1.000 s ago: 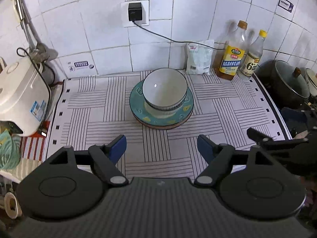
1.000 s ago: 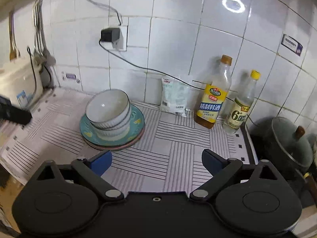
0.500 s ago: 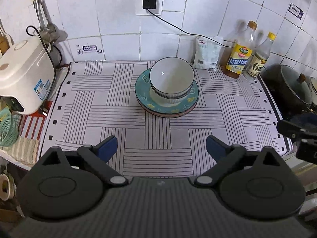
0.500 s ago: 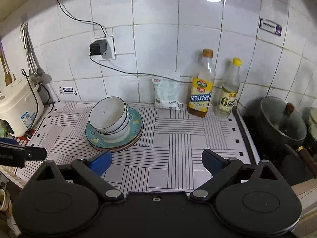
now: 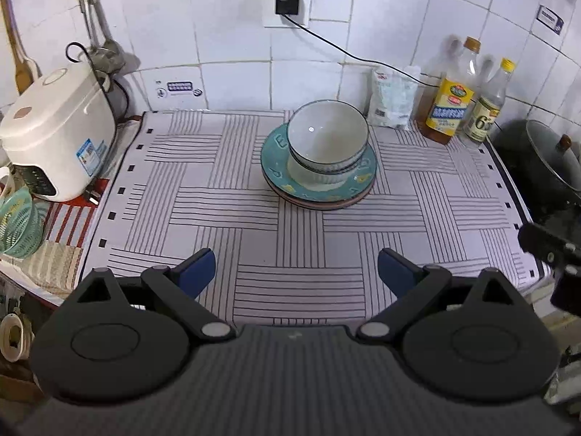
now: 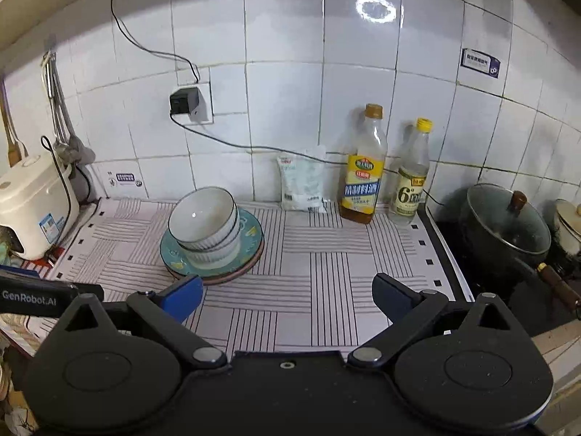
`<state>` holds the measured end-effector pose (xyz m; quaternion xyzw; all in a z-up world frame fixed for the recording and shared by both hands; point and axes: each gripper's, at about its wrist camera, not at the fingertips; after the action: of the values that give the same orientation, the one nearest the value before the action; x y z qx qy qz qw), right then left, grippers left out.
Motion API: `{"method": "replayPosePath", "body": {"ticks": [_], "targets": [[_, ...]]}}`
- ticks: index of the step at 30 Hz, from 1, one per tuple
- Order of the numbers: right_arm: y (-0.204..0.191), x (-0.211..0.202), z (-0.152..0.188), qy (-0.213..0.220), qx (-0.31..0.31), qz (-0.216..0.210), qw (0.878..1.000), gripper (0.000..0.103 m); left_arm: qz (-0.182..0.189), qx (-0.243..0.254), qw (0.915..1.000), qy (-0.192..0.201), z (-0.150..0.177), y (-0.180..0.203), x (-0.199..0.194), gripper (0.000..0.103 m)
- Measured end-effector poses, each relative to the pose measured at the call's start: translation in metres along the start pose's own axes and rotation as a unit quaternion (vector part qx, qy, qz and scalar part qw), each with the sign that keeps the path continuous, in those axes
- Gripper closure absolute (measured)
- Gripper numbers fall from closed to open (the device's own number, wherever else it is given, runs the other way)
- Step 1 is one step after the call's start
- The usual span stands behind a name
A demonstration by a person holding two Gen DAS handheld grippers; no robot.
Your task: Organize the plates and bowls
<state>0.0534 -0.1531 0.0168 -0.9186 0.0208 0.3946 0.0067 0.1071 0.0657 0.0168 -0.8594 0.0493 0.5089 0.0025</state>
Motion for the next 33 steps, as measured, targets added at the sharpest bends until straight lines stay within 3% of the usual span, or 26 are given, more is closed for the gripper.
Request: {"method": "replayPosePath", "body": {"ticks": [4,13,21,33], "targets": [[-0.002,0.007,0.004,-0.011,-0.005,0.005,1.0,0.002,-0.012,0.01,0.9998,0.014,0.003,0.002,-0.001,0.006],[0.0,0.016,0.008,-0.025,0.005,0.009,1.0,0.002,0.001,0.006,0.9992,0.039,0.011,0.003,-0.001,0.006],[-0.004,0.023,0.009,-0.036,-0.001,0.018,0.999,0.002,-0.017,0.002,0.9982,0.057,0.01,0.003,0.002,0.006],[-0.007,0.037,0.008,-0.056,0.0,0.016,0.998,0.002,-0.025,-0.001,0.9978,0.062,0.009,0.0,0.007,0.006]]}}
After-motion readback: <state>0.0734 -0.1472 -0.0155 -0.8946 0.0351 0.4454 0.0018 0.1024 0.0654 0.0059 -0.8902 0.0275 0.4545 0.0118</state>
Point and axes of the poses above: each gripper's, at about its wrist camera, not at the fingertips, and x roughly the way its jaws point, y to its right, z to its underside, and after that the axes turned 6 degrees about -y, right-handed
